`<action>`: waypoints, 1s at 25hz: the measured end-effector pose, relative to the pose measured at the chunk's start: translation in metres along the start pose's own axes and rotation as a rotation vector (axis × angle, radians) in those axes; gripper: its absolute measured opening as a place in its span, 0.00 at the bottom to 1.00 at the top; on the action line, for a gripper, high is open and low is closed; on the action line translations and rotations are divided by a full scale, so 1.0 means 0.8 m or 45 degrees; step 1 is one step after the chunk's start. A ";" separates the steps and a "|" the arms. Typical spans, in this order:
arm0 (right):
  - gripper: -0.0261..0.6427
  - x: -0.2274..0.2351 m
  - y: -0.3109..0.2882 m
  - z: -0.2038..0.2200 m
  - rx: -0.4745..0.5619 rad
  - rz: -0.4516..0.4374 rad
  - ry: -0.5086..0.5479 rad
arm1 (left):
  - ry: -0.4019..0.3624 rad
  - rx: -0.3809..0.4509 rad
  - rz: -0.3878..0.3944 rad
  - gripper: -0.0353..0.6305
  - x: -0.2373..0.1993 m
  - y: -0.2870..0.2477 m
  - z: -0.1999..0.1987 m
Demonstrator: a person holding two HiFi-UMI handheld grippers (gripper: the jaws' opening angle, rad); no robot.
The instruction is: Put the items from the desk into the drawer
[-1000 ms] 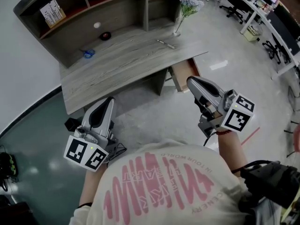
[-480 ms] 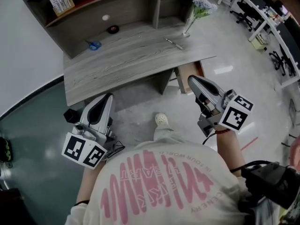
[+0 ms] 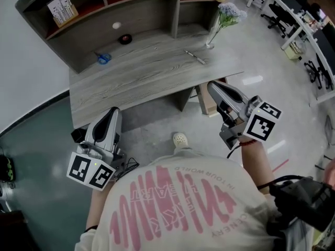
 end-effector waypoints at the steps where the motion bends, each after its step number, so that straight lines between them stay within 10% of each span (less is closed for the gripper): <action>1: 0.04 0.007 -0.004 -0.005 -0.007 -0.003 0.003 | 0.001 0.005 -0.017 0.08 -0.003 -0.005 0.000; 25: 0.04 0.198 -0.118 -0.059 -0.180 -0.124 -0.008 | 0.106 0.059 -0.321 0.08 -0.066 -0.136 0.029</action>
Point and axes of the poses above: the fingertips, and each gripper's own axes: y backward along the fingers, x to its right, z out of its underside, the point moved 5 cm from there along y, backward along the fingers, and after that the axes turned 2 degrees about x, right-handed, at the moved point
